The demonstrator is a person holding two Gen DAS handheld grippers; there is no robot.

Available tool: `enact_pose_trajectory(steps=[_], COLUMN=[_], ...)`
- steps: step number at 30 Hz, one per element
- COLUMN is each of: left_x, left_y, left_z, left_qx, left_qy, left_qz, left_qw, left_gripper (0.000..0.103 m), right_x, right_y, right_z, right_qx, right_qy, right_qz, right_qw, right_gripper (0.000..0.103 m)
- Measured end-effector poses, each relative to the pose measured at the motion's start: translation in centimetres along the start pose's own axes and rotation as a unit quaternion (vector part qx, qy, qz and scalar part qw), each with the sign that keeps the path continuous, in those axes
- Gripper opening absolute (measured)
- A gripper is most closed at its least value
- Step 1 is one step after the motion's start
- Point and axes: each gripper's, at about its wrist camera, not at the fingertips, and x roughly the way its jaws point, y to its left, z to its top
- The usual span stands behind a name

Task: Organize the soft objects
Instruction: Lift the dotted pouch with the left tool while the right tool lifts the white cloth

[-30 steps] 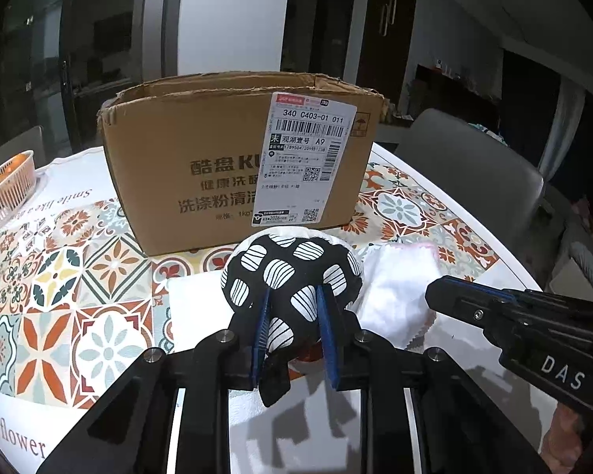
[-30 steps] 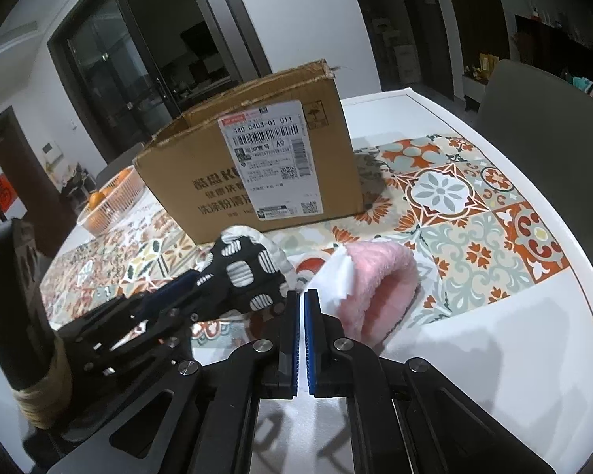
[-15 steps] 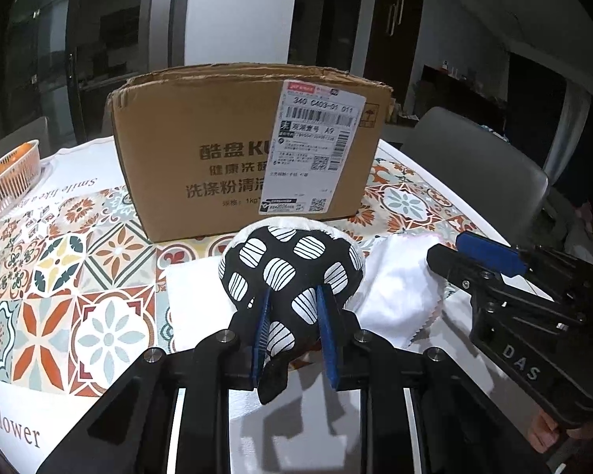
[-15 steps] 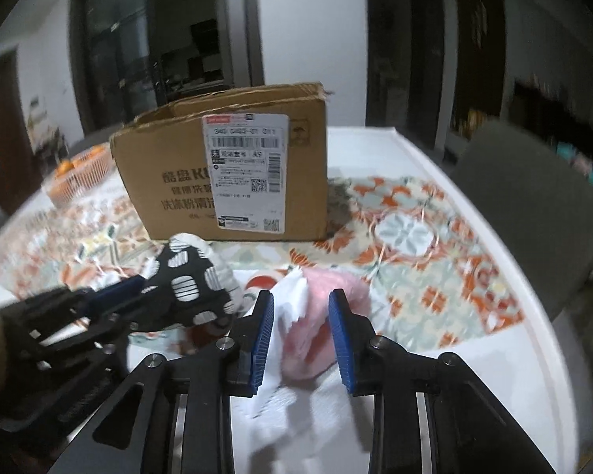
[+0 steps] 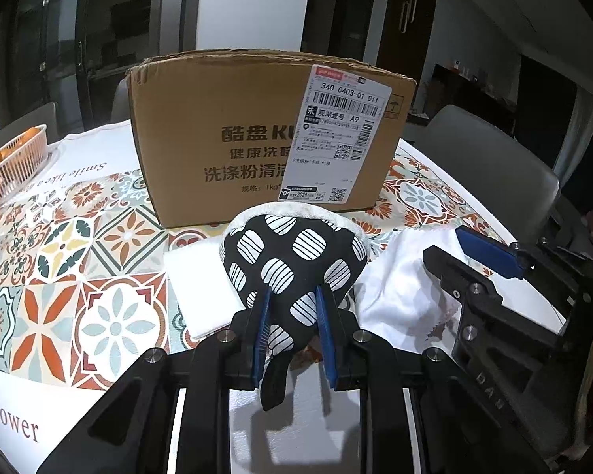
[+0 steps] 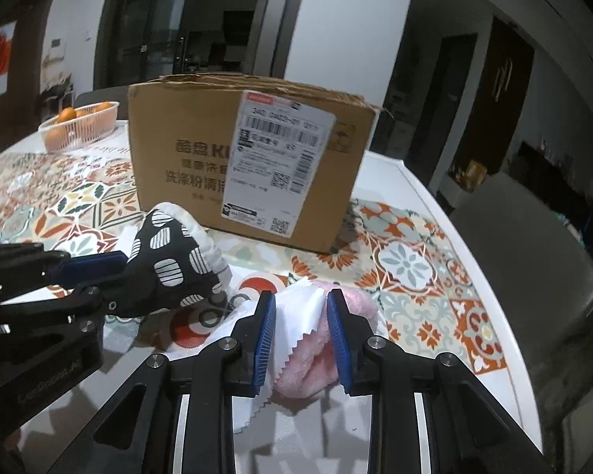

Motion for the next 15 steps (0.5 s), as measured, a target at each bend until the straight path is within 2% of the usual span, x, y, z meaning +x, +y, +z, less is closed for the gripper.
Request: enact_pose_trajectory(steps=[7,12,15], left_x=[-0.1,-0.4,-0.9], left_y=[-0.1,-0.2,-0.2], left_z=[-0.2,0.0,0.2], left_qx=[0.0,-0.001,-0.003], left_qy=[0.003,-0.002,-0.009], left_qz=[0.001,-0.001,-0.001], left_qw=[1.0,1.0,1.0], left_gripper=[0.023,0.019,0.009], right_x=[0.4,-0.6,-1.0], right_y=[2.3,2.4,2.4], right_z=[-0.4,-0.1,0.0], right_qx=[-0.079,-0.092,-0.092], right_qy=[-0.01,-0.031,-0.034], right_qz=[-0.06,-0.082,-0.077], right_qw=[0.995,0.992,0.992], right_gripper=[0.01,0.009,0.009])
